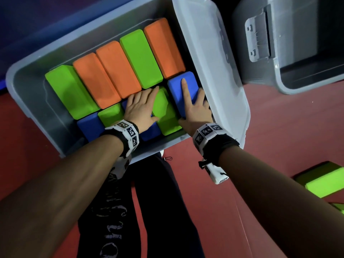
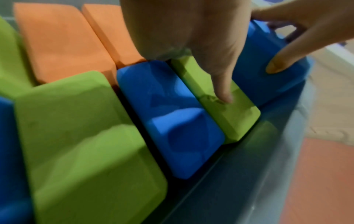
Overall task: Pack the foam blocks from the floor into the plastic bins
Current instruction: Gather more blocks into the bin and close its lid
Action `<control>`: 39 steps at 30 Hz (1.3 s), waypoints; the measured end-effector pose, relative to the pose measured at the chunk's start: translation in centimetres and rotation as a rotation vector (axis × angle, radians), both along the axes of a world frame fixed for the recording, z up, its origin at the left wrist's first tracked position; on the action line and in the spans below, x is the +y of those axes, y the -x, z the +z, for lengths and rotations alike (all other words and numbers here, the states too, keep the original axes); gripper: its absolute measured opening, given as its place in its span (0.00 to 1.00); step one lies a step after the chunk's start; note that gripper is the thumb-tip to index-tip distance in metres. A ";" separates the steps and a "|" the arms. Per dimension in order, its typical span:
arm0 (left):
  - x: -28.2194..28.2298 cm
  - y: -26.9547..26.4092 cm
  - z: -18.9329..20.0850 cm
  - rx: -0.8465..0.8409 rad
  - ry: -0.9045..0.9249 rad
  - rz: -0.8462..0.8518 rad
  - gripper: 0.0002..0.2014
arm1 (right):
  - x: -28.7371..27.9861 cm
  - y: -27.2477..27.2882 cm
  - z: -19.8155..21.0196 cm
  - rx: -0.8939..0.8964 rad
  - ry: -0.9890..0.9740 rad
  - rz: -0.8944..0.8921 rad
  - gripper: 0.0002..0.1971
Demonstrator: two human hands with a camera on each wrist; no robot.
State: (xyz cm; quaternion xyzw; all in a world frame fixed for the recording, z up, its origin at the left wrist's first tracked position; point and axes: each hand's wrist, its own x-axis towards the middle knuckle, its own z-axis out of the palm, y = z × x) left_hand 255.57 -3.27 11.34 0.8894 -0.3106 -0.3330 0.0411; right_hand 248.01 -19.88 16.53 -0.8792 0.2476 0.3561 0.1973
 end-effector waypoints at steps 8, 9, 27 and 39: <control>-1.9 0.0 -0.5 -0.043 -0.077 0.117 0.59 | -2.1 0.1 -0.7 -0.030 -0.072 0.020 0.56; -1.8 -0.2 -0.5 -0.048 -0.069 0.116 0.58 | -2.3 0.1 -0.7 -0.030 -0.084 0.021 0.55; 0.6 1.1 -0.8 -0.234 0.086 0.156 0.34 | 4.0 4.9 -1.7 0.051 0.028 -0.031 0.52; 0.2 1.8 0.4 -0.199 -0.026 0.012 0.35 | 4.3 4.9 -4.1 -0.034 0.157 -0.050 0.55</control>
